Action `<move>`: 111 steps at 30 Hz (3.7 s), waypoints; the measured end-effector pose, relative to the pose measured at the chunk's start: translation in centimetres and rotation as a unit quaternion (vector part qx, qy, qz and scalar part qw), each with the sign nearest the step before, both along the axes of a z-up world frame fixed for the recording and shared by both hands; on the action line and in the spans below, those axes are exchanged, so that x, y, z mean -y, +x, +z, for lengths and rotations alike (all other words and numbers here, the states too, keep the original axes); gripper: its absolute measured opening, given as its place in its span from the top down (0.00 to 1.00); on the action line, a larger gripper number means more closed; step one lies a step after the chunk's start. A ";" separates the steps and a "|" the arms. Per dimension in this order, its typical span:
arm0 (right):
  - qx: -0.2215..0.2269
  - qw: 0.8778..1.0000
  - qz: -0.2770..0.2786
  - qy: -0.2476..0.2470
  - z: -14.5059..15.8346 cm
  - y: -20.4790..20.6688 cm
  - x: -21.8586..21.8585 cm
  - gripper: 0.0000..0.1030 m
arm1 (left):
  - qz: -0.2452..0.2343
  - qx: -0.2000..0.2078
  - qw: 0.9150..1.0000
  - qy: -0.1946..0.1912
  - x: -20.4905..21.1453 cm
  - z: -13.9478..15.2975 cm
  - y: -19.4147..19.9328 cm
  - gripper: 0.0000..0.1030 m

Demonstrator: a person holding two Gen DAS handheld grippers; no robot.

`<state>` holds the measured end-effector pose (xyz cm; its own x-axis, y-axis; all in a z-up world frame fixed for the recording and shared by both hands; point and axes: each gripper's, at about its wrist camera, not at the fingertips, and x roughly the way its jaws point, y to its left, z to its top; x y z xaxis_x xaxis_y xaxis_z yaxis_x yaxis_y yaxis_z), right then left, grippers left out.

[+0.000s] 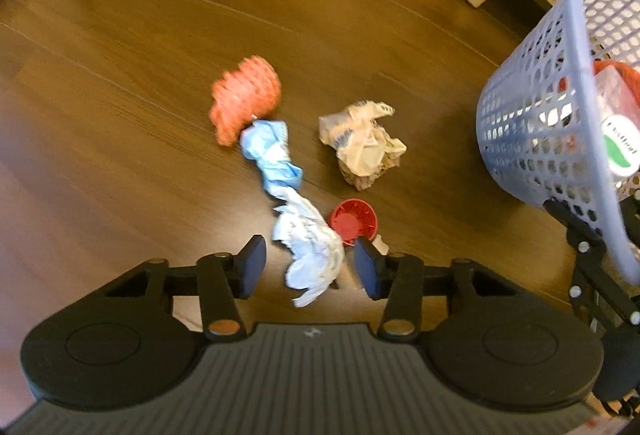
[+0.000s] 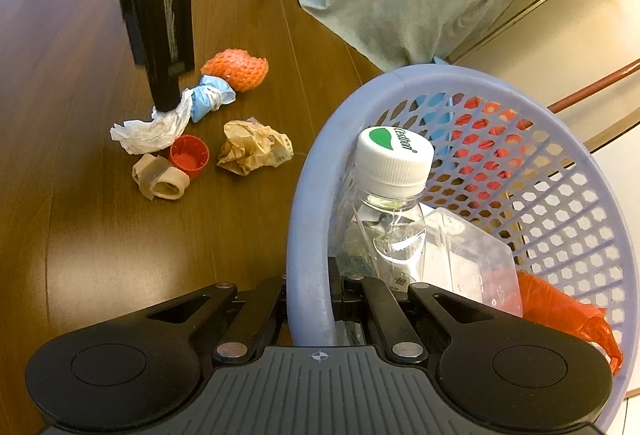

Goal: Collect trash
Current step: 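Grasp the white crumpled tissue with the left gripper, then carry the tissue over the basket and release it, then move the left gripper back toward the remaining trash on the floor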

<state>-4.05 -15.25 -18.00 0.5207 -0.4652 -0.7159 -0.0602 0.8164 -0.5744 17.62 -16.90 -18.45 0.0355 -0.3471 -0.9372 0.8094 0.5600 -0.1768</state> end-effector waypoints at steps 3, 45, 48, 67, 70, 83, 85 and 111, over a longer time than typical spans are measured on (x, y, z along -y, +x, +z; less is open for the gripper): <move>0.001 1.000 0.001 -0.001 -0.1 0.1 0.1 1.00 | -0.002 -0.002 1.000 0.008 0.4 -1.3 -0.4 0.64; -0.015 1.000 0.006 0.002 -0.9 -0.2 -0.7 1.00 | 0.013 0.023 0.998 -0.061 0.9 17.6 0.0 0.90; -0.015 1.000 0.006 0.003 -1.0 -0.2 -0.7 1.00 | 0.009 0.015 0.997 -0.071 1.5 17.6 -0.7 0.90; -0.010 1.000 0.003 0.008 -1.1 -0.2 -0.6 1.00 | -0.067 -0.024 0.991 -0.117 5.9 19.6 -6.5 0.90; -0.009 1.000 0.003 0.010 -1.1 -0.2 -0.6 1.00 | -0.086 -0.028 0.989 -0.121 7.3 19.7 -8.0 0.90; -0.001 1.000 0.000 0.019 -1.0 -0.6 -0.1 1.00 | -0.076 -0.010 0.988 -0.137 9.3 18.2 -8.1 0.61; 0.001 1.000 -0.002 0.020 -0.9 -0.7 -0.1 1.00 | -0.057 -0.005 0.990 -0.132 8.5 18.1 -6.9 0.61; 0.009 1.000 -0.010 -0.007 -1.2 -0.9 0.7 1.00 | -0.006 0.030 0.999 -0.018 0.4 6.4 0.2 0.61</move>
